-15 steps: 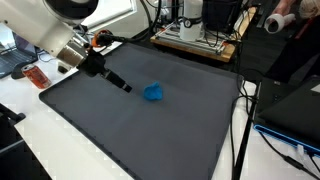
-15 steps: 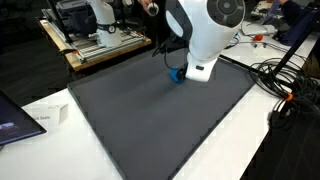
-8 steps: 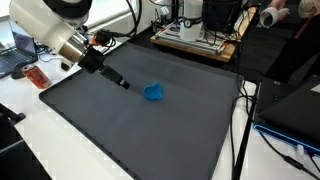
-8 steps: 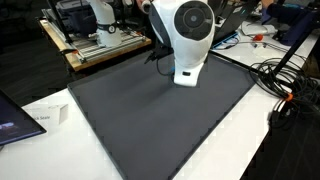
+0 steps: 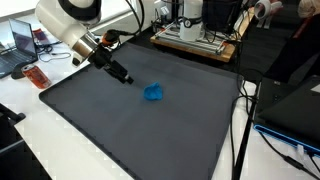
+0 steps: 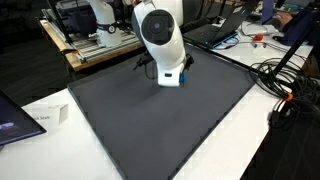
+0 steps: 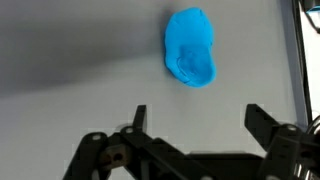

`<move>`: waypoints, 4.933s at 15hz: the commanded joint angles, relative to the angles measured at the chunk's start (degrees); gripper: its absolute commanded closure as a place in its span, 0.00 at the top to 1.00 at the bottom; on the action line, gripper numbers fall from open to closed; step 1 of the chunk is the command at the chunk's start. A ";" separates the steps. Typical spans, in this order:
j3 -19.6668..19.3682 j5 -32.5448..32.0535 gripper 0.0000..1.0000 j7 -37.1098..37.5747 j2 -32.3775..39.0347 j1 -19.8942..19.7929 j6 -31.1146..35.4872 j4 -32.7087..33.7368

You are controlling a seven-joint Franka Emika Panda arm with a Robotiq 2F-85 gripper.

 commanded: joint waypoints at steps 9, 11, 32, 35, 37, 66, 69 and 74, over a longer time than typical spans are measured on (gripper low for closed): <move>-0.59 15.71 1.00 -25.76 -15.28 -4.78 13.81 -27.27; -1.60 18.00 1.00 -29.56 -17.08 -4.40 14.39 -29.81; -5.05 20.91 1.00 -33.38 -41.75 10.13 42.16 -58.82; -4.56 18.72 1.00 -28.54 -45.48 13.12 47.24 -62.09; -3.17 16.09 1.00 -23.54 -46.87 13.99 49.12 -63.40; 5.57 -30.67 1.00 35.84 -57.05 20.24 25.30 -54.01; 5.57 -30.67 1.00 35.84 -57.04 20.24 25.30 -54.02; 5.56 -30.67 1.00 35.84 -57.04 20.24 25.31 -54.02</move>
